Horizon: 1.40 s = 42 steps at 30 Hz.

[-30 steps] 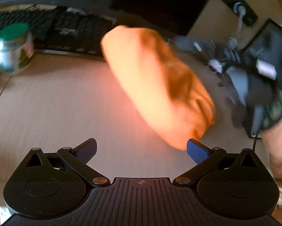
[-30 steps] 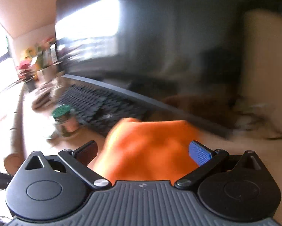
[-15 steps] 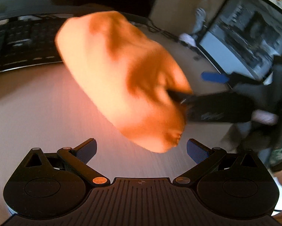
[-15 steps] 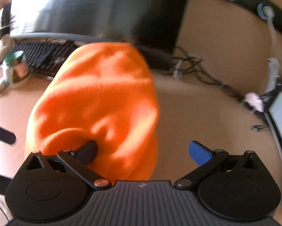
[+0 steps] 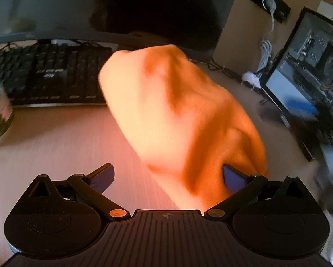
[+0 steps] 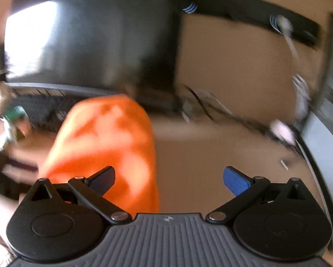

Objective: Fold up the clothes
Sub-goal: 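Lower the rolled orange bundle onto the desk with the right gripper and release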

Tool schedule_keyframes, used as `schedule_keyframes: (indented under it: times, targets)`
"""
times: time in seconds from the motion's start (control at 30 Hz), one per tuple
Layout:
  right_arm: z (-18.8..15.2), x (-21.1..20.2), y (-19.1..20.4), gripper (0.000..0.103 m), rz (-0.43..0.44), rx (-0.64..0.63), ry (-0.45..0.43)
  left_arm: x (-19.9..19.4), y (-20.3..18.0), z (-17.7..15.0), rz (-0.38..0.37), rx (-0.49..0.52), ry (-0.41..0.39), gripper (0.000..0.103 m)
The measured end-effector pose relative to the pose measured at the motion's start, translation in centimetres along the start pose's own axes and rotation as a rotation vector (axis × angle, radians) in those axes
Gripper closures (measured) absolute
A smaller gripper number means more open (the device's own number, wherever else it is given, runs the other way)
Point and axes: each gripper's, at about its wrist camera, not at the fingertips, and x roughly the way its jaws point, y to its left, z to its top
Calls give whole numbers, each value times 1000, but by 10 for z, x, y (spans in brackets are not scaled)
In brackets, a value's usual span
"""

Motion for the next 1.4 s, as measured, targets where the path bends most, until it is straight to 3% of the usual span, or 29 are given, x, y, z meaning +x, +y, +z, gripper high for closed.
schedule_keyframes:
  times: [0.07, 0.17, 0.23, 0.3, 0.4, 0.47, 0.6, 0.7, 0.83, 0.93, 1.07, 1.1, 1.27, 1.4]
  targets:
    - [18, 23, 1, 0, 116, 1, -22, -14, 4, -1, -19, -42, -21, 0]
    - [27, 48, 4, 0, 288, 88, 32, -36, 21, 26, -52, -113, -106, 0]
    - [17, 52, 10, 0, 321, 111, 60, -43, 30, 49, -66, -140, -163, 0]
    - [0, 47, 19, 0, 355, 99, 76, -36, 33, 72, -130, -135, -191, 0]
    - [-20, 36, 39, 0, 431, 22, 118, -2, 24, 101, -261, -79, -174, 0]
    - [-31, 39, 44, 0, 429, -5, 156, 32, 19, 113, -327, -33, -132, 0]
    - [-44, 43, 39, 0, 400, 16, 194, 103, 24, 122, -194, -23, -56, 0]
    - [-39, 40, 33, 0, 362, 43, 184, 91, 28, 118, -177, -61, -79, 0]
    - [-20, 22, 14, 0, 306, 90, 96, 76, 33, 113, -153, -112, -111, 0]
    - [-13, 15, -3, 0, 157, 78, 22, 65, 37, 109, -136, -150, -134, 0]
    - [-32, 27, -12, 0, -93, -46, 12, 50, 42, 104, -113, -201, -166, 0]
    - [-39, 28, -14, 0, -97, -56, 1, 44, 42, 99, -90, -213, -175, 0]
    - [-73, 4, -13, 0, 10, -48, -115, -13, 24, 21, 248, -220, -180, 0]
    - [-83, -3, -15, 0, 67, -105, -127, -42, -4, -40, 391, -189, -123, 0]
